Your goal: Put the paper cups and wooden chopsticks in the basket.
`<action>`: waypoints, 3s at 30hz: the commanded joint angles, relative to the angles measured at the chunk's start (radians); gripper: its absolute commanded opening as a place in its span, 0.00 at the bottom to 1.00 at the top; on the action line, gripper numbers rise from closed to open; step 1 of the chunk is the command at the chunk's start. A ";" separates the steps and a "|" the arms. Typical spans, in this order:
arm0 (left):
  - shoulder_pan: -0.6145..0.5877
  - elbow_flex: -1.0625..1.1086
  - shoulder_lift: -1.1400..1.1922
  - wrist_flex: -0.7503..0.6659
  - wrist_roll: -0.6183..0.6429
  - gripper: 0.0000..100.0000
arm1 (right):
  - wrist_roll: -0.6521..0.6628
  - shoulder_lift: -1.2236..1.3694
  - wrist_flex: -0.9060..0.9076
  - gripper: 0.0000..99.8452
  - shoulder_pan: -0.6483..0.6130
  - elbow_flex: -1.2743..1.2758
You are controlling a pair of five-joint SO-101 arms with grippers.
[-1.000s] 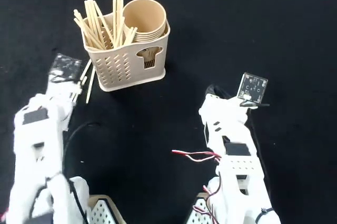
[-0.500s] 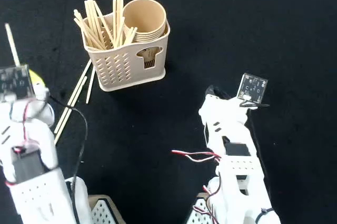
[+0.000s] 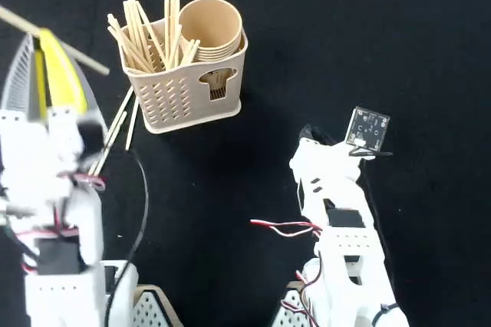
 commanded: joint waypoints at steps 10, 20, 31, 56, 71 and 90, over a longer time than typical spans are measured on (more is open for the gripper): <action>-0.024 -0.404 0.559 0.100 0.253 0.03 | 0.009 -0.002 -0.023 0.05 -0.012 -0.002; 0.012 -0.329 0.609 0.106 0.252 0.03 | 0.009 -0.002 -0.023 0.05 -0.012 -0.002; 0.013 -0.366 0.609 0.318 0.252 0.18 | 0.009 -0.002 -0.023 0.05 -0.012 -0.002; -0.444 -0.427 0.789 1.126 -0.391 0.20 | 0.009 -0.002 -0.023 0.05 -0.012 -0.002; -0.274 -0.483 1.166 0.933 -0.529 0.21 | 0.009 -0.002 -0.023 0.05 -0.014 0.001; -0.240 -0.725 1.620 0.842 -0.718 0.04 | 0.009 -0.002 -0.023 0.05 -0.014 0.001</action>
